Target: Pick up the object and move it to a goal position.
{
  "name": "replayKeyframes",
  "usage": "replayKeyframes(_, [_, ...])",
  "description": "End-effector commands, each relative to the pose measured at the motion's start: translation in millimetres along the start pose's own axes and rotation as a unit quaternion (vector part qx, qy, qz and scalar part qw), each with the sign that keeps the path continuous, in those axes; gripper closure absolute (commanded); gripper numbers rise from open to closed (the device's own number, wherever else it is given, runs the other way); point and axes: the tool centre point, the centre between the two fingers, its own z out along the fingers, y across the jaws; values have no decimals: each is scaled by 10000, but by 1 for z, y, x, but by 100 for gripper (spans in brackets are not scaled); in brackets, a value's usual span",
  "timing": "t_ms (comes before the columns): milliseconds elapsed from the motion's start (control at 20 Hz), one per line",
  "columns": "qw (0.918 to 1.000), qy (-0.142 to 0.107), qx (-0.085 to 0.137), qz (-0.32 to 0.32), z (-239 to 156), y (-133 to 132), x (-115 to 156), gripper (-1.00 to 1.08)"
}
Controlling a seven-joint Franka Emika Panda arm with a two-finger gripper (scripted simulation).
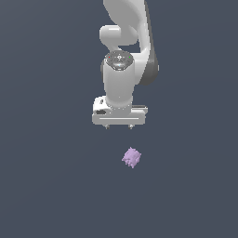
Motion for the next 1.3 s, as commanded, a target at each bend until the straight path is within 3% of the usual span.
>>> replayKeyframes(0, [10000,-3,3,69,2,-1,2,-92])
replayKeyframes(650, [9944,-31,29,1060,30,-21,30,-92])
replayKeyframes(1250, [9718,-65,22,2358,73,-50,61,-92])
